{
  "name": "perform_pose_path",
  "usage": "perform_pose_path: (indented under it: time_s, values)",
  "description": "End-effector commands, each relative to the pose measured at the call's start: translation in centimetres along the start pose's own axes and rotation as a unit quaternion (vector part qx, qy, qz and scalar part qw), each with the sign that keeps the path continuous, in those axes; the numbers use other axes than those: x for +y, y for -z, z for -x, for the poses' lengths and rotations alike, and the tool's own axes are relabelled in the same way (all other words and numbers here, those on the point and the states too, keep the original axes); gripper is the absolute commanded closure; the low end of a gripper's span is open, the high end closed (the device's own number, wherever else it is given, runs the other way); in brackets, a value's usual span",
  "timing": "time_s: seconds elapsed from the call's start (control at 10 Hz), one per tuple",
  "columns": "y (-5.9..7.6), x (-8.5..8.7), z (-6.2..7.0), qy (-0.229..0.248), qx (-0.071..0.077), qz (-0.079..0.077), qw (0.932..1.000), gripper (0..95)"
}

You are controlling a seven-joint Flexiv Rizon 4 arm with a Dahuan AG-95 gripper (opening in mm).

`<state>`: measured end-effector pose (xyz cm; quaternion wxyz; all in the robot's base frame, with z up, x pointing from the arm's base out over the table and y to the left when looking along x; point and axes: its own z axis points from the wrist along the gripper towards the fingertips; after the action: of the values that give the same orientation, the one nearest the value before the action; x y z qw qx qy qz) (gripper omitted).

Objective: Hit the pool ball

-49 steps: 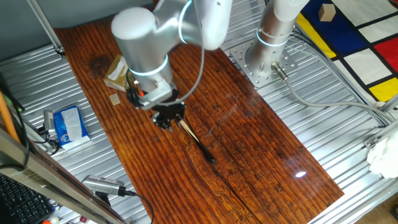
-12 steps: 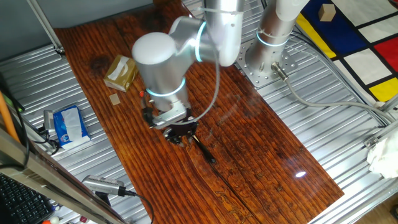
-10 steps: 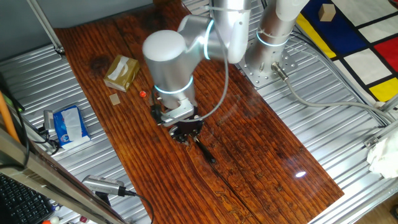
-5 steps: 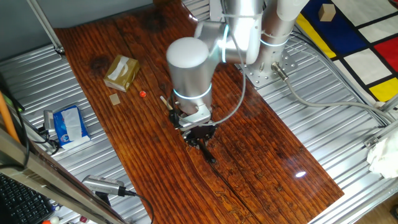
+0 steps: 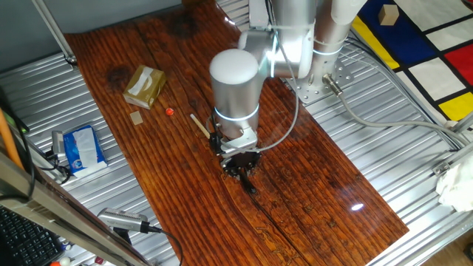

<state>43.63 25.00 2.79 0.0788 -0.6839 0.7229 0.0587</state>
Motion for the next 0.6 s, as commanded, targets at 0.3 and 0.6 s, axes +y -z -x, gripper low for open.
perform_pose_path:
  time_s: [0.3,0.6]
  values:
    - [-0.06,0.16,-0.02,0.0,0.001,-0.001,1.0,76.0]
    - [-0.57,0.24,0.04,-0.001,0.0,-0.007,1.0,76.0]
